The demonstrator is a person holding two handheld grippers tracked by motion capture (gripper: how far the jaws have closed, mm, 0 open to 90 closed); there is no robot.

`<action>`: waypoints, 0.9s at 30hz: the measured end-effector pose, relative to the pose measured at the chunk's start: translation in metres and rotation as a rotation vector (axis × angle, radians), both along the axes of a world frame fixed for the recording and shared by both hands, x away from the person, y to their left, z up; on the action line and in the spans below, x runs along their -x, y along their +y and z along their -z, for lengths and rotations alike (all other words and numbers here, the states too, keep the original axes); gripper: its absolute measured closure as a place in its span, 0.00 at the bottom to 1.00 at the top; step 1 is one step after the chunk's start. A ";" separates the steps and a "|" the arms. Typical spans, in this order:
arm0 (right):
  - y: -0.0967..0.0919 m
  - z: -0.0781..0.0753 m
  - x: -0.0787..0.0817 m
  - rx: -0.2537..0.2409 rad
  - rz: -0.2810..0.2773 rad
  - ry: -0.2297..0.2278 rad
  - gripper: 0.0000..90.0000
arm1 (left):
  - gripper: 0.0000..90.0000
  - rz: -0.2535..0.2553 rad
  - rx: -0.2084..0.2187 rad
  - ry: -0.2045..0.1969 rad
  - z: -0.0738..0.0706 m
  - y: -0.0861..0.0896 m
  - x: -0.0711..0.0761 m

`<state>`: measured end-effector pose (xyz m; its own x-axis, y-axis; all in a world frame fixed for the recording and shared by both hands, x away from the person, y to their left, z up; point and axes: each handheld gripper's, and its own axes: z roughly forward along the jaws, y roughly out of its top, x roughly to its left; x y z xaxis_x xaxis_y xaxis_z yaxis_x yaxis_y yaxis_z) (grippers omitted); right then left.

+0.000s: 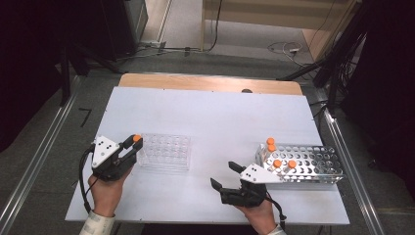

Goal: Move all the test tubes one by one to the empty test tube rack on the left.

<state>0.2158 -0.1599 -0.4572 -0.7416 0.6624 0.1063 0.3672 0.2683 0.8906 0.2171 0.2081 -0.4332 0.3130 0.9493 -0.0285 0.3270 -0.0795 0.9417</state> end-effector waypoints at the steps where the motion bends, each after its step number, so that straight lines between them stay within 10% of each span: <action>1: 0.000 0.000 0.000 -0.001 0.000 0.000 0.20 | 0.78 0.000 -0.005 0.003 0.002 0.000 0.000; 19: -0.001 0.000 0.000 0.000 0.003 0.001 0.21 | 0.75 -0.006 0.008 0.032 0.017 0.000 -0.001; 27: -0.002 0.000 0.001 0.002 0.004 0.000 0.21 | 0.46 -0.075 -0.029 -0.002 0.015 -0.004 0.003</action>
<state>0.2152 -0.1618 -0.4576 -0.7388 0.6657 0.1048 0.3682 0.2685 0.8901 0.2144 0.2043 -0.4487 0.2411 0.9705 -0.0004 0.3312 -0.0819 0.9400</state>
